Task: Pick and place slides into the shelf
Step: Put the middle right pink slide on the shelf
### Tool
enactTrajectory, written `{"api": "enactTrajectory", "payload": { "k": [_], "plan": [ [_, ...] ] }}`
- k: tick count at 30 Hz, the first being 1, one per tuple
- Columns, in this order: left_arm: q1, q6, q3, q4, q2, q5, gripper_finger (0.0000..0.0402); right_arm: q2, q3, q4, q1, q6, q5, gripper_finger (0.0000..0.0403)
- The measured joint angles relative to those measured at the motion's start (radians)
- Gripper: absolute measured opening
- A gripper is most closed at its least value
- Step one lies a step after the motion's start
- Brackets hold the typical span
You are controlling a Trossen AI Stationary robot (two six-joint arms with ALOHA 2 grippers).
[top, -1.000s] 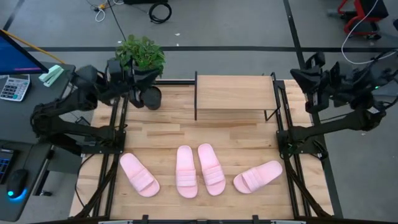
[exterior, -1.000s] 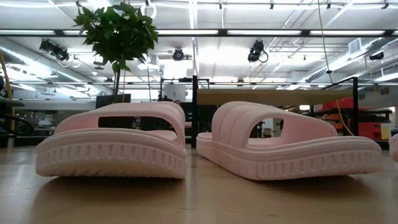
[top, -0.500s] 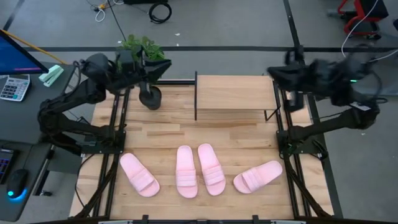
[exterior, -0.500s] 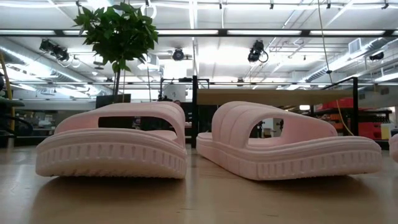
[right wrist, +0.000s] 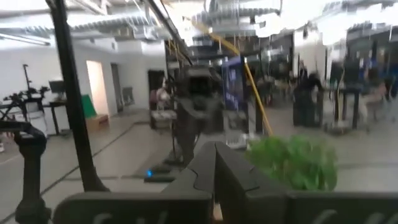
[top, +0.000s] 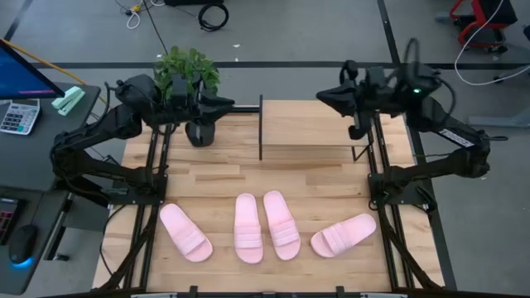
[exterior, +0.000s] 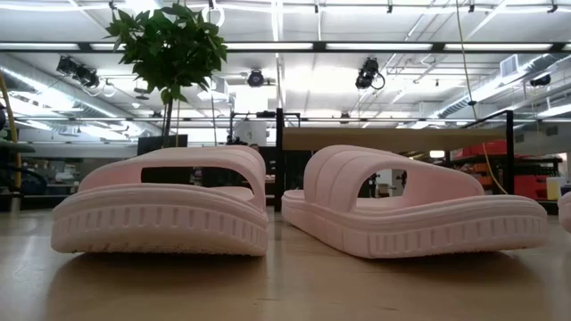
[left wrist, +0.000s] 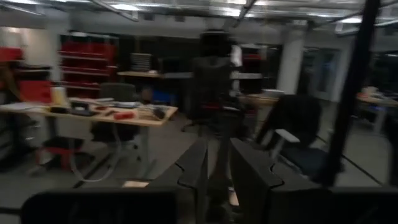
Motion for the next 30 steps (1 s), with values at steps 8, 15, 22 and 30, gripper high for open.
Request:
{"api": "enactTrajectory", "payload": {
  "k": [8,15,22,30],
  "plan": [
    [-0.072,-0.001,0.000,-0.038,0.011,0.036,0.0098,0.098,-0.001,-0.019,0.010,0.005,-0.054,0.0014],
    [-0.118,-0.024,0.000,-0.223,0.037,0.036,0.0095,0.156,-0.001,-0.121,0.056,-0.001,-0.069,0.0014],
    [-0.152,-0.048,-0.001,-0.329,0.085,0.036,0.0093,0.172,-0.001,-0.338,0.127,-0.021,-0.082,0.0014],
    [-0.196,-0.048,-0.001,-0.390,0.140,0.036,0.0084,0.182,-0.001,-0.450,0.187,-0.031,-0.077,0.0014]
  ]
}}
